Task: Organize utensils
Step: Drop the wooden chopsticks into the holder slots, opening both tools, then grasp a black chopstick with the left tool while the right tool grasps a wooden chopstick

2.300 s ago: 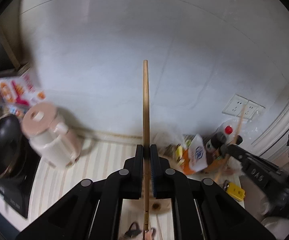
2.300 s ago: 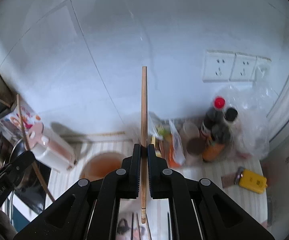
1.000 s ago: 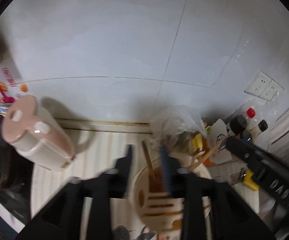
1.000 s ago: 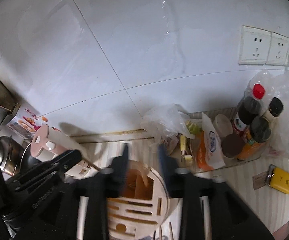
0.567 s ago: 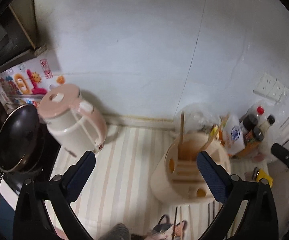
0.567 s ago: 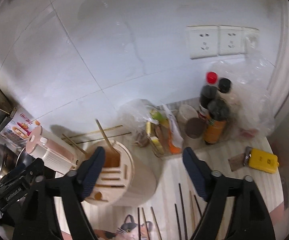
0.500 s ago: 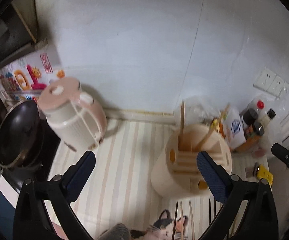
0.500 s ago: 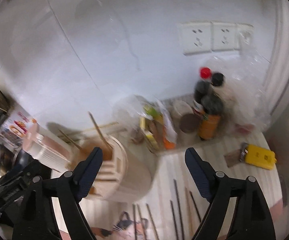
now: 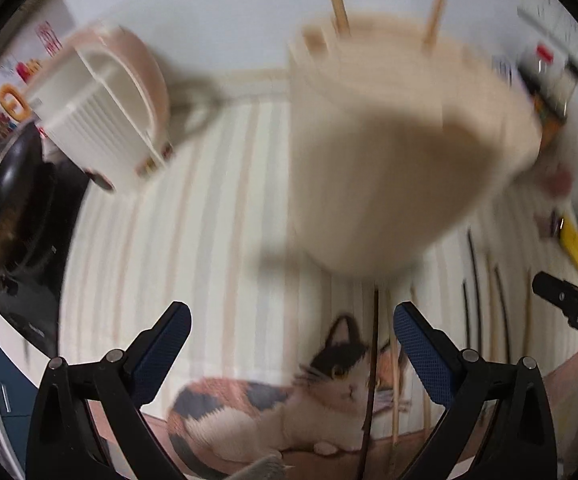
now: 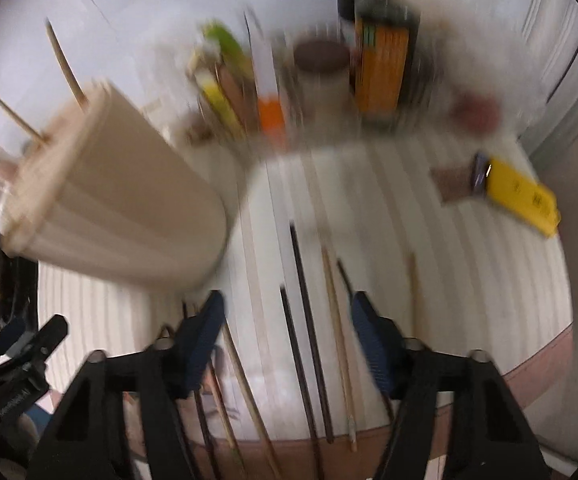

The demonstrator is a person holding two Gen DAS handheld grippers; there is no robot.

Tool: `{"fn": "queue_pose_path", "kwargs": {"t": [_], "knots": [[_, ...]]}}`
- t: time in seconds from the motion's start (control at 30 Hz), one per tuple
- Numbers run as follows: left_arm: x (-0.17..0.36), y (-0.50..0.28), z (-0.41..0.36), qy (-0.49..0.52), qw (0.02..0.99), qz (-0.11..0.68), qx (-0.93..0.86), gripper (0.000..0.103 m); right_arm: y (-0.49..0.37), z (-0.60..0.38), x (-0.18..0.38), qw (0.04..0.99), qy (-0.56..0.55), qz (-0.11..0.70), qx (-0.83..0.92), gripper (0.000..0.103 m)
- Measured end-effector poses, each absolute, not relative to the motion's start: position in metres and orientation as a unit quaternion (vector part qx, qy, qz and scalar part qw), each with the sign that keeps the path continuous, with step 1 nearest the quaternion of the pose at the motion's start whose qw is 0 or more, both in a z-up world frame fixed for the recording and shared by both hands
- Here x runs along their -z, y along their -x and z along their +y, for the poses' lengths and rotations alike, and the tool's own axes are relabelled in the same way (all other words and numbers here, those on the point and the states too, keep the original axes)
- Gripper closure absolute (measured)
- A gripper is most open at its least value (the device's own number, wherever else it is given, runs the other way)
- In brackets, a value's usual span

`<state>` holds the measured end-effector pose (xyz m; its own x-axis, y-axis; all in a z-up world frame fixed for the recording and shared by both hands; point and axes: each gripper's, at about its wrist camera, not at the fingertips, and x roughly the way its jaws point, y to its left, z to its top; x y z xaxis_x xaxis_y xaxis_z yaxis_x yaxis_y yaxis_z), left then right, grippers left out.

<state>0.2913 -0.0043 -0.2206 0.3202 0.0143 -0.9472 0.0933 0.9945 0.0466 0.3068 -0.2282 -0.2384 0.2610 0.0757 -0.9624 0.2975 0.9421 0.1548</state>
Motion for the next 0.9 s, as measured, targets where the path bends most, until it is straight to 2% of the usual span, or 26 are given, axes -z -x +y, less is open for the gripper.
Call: {"fn": "queue_pose_path", "kwargs": {"t": [0.03,0.1,0.13,0.2,0.23,0.3,0.4,0.43,0.5,0.53,0.57,0.9], "knots": [[0.232,-0.288,-0.008,-0.048,0.803,0.594,0.030,0.000,-0.305,-0.228,0.245,0.774,-0.153,0.610,0.071,0.057],[0.256,-0.282,-0.015,-0.049,0.785,0.616,0.044,0.002,-0.299,-0.229,0.263,0.762,-0.156,0.625,0.069,0.066],[0.264,-0.280,-0.019,-0.048,0.777,0.625,0.050,0.005,-0.297,-0.229,0.269,0.758,-0.158,0.630,0.069,0.072],[0.286,-0.273,-0.028,-0.045,0.756,0.649,0.066,0.019,-0.292,-0.232,0.284,0.747,-0.163,0.641,0.071,0.078],[0.297,-0.271,-0.032,-0.042,0.746,0.660,0.074,0.026,-0.291,-0.232,0.287,0.744,-0.165,0.644,0.072,0.080],[0.310,-0.267,-0.039,-0.043,0.735,0.672,0.085,0.035,-0.285,-0.235,0.296,0.737,-0.169,0.651,0.075,0.083],[0.324,-0.262,-0.050,-0.049,0.726,0.680,0.097,0.052,-0.279,-0.238,0.302,0.731,-0.172,0.656,0.079,0.084],[0.329,-0.261,-0.053,-0.055,0.722,0.683,0.097,0.061,-0.277,-0.239,0.304,0.730,-0.172,0.657,0.079,0.084],[0.328,-0.259,-0.060,-0.078,0.733,0.670,0.090,0.068,-0.274,-0.240,0.306,0.728,-0.172,0.660,0.080,0.083],[0.327,-0.259,-0.063,-0.085,0.736,0.665,0.091,0.078,-0.273,-0.239,0.307,0.726,-0.172,0.661,0.078,0.083],[0.326,-0.259,-0.065,-0.086,0.737,0.664,0.090,0.097,-0.272,-0.238,0.310,0.724,-0.172,0.663,0.075,0.083],[0.322,-0.260,-0.018,-0.083,0.748,0.659,0.016,0.099,-0.281,-0.184,0.332,0.701,-0.153,0.696,0.010,0.083]]}}
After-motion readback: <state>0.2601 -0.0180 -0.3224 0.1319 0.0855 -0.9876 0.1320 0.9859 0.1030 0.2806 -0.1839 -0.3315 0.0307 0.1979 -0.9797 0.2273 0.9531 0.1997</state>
